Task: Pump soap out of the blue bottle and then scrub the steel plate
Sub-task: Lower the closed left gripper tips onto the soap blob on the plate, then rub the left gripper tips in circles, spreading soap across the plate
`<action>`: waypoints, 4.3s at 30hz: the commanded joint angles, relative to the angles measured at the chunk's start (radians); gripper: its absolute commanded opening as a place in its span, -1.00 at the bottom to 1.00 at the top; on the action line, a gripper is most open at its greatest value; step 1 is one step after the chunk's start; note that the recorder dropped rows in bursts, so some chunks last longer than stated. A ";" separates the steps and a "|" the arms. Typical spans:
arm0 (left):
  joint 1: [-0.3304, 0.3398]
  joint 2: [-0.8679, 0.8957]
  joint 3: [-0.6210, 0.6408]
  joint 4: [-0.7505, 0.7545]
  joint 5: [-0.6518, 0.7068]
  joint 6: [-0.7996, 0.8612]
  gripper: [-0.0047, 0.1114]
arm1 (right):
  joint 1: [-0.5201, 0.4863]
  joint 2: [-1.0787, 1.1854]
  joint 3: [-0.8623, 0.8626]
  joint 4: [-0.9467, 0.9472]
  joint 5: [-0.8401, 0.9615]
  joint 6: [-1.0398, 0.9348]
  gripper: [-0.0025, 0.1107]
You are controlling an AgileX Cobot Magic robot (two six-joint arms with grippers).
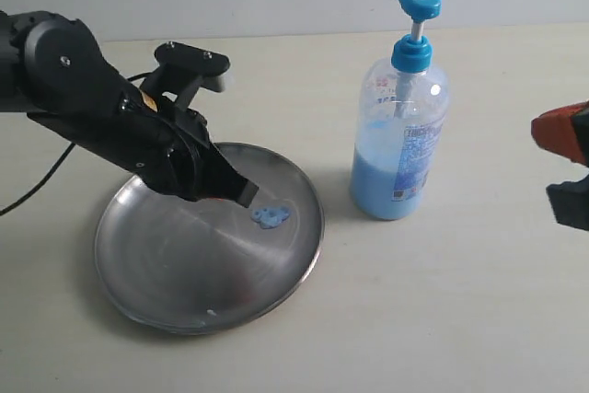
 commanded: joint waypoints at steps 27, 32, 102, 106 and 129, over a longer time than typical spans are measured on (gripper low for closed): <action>-0.004 0.373 -0.329 0.046 0.181 -0.046 -0.92 | 0.001 -0.265 -0.001 0.044 0.037 0.004 -0.96; -0.004 0.374 -0.329 0.080 0.181 -0.070 -0.92 | 0.001 -0.265 -0.001 0.046 0.038 0.004 -0.96; 0.018 0.444 -0.329 -0.181 0.283 0.067 -0.92 | 0.001 -0.265 -0.001 0.046 0.050 0.001 -0.96; -0.016 0.444 -0.329 -0.181 0.222 0.067 -0.92 | 0.001 -0.265 -0.001 0.046 0.050 0.003 -0.96; 0.054 0.444 -0.329 0.008 0.291 -0.038 -0.92 | 0.001 -0.265 -0.001 0.050 0.050 0.003 -0.96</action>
